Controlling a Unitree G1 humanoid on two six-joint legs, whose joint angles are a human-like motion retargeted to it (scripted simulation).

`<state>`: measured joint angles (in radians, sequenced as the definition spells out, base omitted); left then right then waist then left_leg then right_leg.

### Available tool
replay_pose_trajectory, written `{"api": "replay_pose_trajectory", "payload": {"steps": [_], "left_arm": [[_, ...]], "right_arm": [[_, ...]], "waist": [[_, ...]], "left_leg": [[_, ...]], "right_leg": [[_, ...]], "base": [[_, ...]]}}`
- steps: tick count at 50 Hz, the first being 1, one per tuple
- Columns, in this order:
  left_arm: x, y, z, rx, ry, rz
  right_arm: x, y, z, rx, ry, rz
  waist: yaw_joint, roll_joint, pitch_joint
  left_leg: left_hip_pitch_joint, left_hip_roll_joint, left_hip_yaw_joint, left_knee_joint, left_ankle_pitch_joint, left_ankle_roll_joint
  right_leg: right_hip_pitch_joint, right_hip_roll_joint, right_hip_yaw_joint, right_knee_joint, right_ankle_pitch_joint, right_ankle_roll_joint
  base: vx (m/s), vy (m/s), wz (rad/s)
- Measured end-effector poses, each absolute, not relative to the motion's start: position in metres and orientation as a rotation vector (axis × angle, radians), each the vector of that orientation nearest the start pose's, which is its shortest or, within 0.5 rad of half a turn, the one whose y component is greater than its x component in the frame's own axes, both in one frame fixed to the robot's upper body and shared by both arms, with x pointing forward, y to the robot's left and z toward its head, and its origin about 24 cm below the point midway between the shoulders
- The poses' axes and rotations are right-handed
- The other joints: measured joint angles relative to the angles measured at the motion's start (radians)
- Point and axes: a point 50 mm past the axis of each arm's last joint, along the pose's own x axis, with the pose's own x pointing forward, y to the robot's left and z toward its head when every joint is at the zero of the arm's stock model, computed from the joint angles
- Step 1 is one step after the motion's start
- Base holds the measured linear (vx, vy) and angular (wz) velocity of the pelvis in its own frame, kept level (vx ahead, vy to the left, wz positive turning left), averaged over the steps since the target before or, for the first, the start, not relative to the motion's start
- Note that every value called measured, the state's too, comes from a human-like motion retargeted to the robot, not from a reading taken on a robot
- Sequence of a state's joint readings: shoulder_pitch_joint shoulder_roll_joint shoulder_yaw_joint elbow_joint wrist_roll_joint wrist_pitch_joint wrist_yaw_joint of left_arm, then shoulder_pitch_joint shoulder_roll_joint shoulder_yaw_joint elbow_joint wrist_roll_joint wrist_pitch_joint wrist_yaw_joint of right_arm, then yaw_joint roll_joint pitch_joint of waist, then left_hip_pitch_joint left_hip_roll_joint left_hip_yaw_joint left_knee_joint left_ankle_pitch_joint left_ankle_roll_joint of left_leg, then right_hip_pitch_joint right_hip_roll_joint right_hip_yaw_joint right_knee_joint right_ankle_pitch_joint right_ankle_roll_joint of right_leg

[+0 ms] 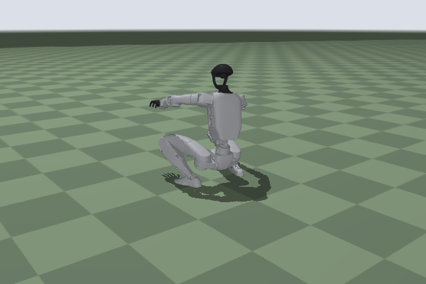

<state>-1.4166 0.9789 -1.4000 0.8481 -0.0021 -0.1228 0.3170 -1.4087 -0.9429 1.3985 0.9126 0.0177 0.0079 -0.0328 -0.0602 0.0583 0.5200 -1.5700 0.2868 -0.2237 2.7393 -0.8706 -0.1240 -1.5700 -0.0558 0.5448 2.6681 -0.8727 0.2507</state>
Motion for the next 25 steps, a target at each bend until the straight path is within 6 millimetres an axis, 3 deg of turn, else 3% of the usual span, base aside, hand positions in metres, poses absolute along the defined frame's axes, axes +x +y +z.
{"api": "replay_pose_trajectory", "payload": {"steps": [5,10,15,17,21,22,25], "left_arm": [[0.391,0.257,0.281,1.736,-0.331,0.150],[0.388,0.265,0.311,1.765,-0.350,0.250],[0.377,0.266,0.355,1.913,-0.383,0.299],[0.364,0.271,0.383,1.973,-0.411,0.355],[0.330,0.279,0.435,2.018,-0.489,0.494],[0.322,0.280,0.445,2.010,-0.510,0.523],[0.317,0.275,0.452,1.966,-0.552,0.514]], "right_arm": [[0.402,-0.251,0.263,-1.743,-0.011,-0.007],[0.403,-0.241,0.301,-1.711,-0.112,-0.072],[0.389,-0.244,0.361,-1.697,-0.212,-0.179],[0.375,-0.246,0.396,-1.709,-0.285,-0.249],[0.342,-0.245,0.458,-1.688,-0.434,-0.393],[0.335,-0.245,0.469,-1.678,-0.463,-0.421],[0.330,-0.249,0.474,-1.650,-0.472,-0.439]], "waist": [[-0.013,-0.029,0.000],[-0.007,-0.025,0.000],[0.029,0.020,0.000],[0.025,0.035,0.000],[0.021,0.044,0.000],[0.026,0.046,-0.014],[0.045,0.054,-0.110]], "left_leg": [[0.000,0.000,-0.002,-0.004,0.001,0.008],[0.000,0.035,0.026,-0.075,0.002,0.048],[0.000,0.073,0.086,-0.266,0.045,0.073],[0.000,0.063,0.141,-0.393,0.099,0.054],[0.004,0.046,0.214,-0.624,0.189,0.048],[0.007,0.046,0.229,-0.687,0.213,0.046],[0.069,0.037,0.267,-0.882,0.268,0.029]], "right_leg": [[0.000,-0.007,-0.014,-0.002,0.000,-0.010],[0.000,-0.061,-0.094,-0.091,0.000,-0.084],[0.000,-0.151,-0.248,-0.275,0.000,-0.229],[0.000,-0.193,-0.292,-0.374,0.001,-0.286],[0.000,-0.243,-0.369,-0.576,0.047,-0.338],[0.001,-0.246,-0.390,-0.639,0.072,-0.345],[0.070,-0.259,-0.459,-0.838,0.127,-0.350]], "base": [[0.00,0.00,0.00],[0.00,0.00,0.00],[0.02,-0.02,0.06],[0.06,-0.06,0.44],[0.06,-0.05,0.31],[0.00,0.00,0.00],[0.09,-0.01,0.05]]}}
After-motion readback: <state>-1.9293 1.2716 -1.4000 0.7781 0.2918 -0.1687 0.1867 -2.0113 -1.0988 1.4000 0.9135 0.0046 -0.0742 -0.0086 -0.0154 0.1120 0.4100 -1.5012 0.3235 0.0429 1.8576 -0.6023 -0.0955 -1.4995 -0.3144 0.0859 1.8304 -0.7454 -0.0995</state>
